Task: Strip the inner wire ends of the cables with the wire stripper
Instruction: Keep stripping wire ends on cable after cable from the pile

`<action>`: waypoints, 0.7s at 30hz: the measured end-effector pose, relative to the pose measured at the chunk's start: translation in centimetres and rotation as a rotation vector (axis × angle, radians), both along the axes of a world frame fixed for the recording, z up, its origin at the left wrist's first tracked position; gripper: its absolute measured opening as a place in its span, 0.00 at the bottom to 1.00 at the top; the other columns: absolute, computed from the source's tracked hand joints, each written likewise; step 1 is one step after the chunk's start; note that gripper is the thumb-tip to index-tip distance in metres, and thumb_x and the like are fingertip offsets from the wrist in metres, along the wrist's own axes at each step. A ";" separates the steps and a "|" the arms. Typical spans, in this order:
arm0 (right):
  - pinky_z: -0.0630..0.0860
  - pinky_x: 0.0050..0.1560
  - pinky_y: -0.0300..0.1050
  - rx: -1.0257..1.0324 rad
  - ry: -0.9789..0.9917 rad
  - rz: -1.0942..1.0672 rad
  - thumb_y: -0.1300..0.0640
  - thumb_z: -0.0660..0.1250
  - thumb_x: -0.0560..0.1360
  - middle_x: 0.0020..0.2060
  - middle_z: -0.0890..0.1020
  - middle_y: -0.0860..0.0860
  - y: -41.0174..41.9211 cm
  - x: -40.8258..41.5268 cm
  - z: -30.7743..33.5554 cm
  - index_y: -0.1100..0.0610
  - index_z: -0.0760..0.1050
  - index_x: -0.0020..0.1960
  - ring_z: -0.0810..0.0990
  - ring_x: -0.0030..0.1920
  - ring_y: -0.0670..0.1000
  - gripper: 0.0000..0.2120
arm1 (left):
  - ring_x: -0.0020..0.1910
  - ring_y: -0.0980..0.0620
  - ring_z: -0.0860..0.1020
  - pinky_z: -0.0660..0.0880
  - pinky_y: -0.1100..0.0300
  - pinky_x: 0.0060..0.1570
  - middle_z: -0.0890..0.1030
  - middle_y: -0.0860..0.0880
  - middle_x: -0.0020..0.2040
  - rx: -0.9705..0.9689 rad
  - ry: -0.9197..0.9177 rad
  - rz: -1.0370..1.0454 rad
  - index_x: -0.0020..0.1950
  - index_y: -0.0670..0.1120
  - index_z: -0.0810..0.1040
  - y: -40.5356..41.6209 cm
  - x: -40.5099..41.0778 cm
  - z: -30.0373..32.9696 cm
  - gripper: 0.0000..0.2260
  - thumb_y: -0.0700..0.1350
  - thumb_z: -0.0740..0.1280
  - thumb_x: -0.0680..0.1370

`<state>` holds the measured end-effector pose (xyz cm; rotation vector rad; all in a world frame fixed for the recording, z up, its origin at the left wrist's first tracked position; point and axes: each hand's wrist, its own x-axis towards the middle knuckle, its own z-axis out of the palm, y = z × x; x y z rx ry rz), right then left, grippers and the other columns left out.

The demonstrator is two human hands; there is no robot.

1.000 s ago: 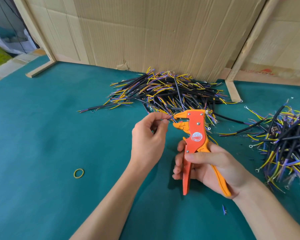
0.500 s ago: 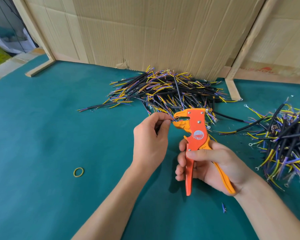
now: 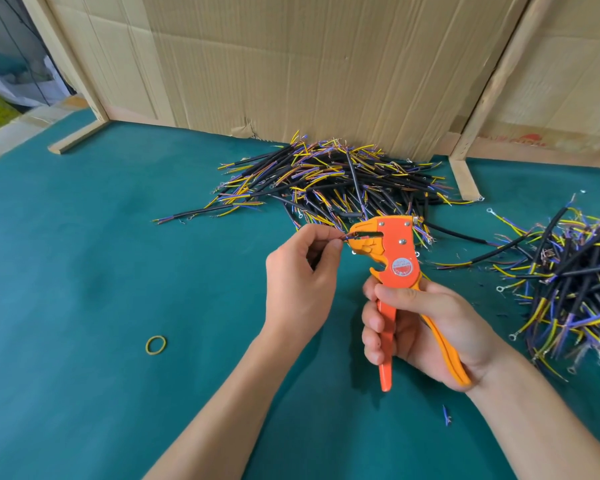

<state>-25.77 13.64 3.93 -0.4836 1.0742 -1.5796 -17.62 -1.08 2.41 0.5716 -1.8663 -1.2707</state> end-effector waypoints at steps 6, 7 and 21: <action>0.79 0.37 0.55 -0.024 0.000 -0.008 0.56 0.83 0.64 0.37 0.76 0.61 -0.1 -0.1 -0.2 0.60 0.78 0.48 0.79 0.36 0.61 0.19 | 0.33 0.51 0.68 0.67 0.60 0.34 0.74 0.47 0.33 -0.078 0.011 0.019 0.47 0.49 0.81 0.0 0.0 0.1 0.08 0.36 0.67 0.79; 0.79 0.38 0.55 -0.024 -0.001 -0.011 0.56 0.83 0.64 0.37 0.76 0.61 -0.1 -0.1 -0.2 0.60 0.78 0.48 0.79 0.37 0.62 0.19 | 0.33 0.50 0.68 0.68 0.59 0.34 0.74 0.47 0.33 -0.072 0.016 0.025 0.47 0.49 0.81 0.0 0.0 0.1 0.08 0.36 0.67 0.79; 0.79 0.39 0.58 -0.004 -0.020 0.027 0.61 0.79 0.66 0.38 0.77 0.63 -0.1 -0.1 -0.1 0.61 0.77 0.50 0.80 0.38 0.64 0.16 | 0.34 0.51 0.75 0.72 0.64 0.36 0.81 0.54 0.37 0.032 0.072 0.062 0.46 0.48 0.81 0.2 0.2 0.2 0.08 0.35 0.67 0.78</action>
